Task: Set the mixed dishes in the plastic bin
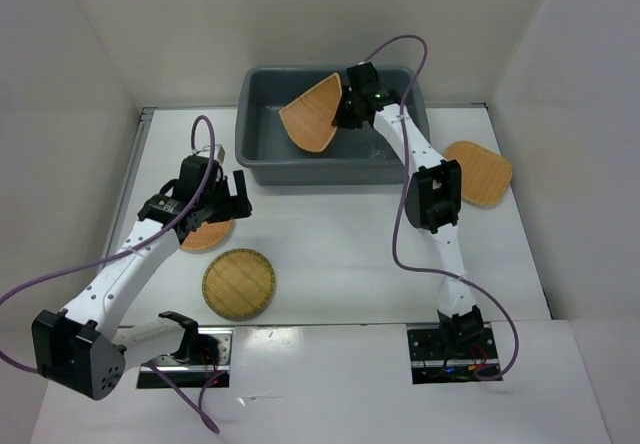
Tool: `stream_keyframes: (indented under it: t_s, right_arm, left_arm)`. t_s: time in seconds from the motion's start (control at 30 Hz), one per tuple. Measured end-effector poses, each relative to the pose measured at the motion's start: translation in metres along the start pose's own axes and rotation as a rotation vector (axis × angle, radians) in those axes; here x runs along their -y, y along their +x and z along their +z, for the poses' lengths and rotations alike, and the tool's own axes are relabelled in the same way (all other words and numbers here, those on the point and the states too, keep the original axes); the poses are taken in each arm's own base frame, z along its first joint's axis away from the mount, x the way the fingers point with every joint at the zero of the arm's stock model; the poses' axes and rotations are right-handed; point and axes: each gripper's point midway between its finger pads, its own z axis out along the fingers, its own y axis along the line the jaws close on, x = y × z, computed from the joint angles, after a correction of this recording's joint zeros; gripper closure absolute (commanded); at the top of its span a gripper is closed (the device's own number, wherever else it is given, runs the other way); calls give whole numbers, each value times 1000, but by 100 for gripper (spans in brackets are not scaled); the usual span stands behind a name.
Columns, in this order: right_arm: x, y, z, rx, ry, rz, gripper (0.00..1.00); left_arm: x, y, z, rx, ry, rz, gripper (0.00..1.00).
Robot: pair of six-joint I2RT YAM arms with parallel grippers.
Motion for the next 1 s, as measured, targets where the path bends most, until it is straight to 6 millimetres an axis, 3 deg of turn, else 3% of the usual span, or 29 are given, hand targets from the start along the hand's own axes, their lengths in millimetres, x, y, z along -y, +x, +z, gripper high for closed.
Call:
stream_keyframes:
  t_s: [0.2,0.3,0.37,0.4,0.83,0.93,1.0]
  right_arm:
    - [16,12,51,-47,27,-16,96]
    - [24,24,67,-79,37,-11,76]
    - [29,33,70,-106,44,-9,69]
    - [31,35,69,-118,51,-12,62]
    - [47,35,62,-131,110,-46,31]
    - [47,22,45,-102,145,-70,24]
    - [41,0,20,-45,162,-90,23]
  left_arm:
    - [0,0,0,0,4,-4,4]
    - [0,0,0,-1,4,-4,4]
    - [0,0,0,0,4,-5,4]
    - [0,0,0,0,4,-5,4]
    - [0,-4,4,22,3,-10,1]
    - [-1,-5,5,29,-6,-19,1]
    - [-1,-6,6,33,-9,-30,1]
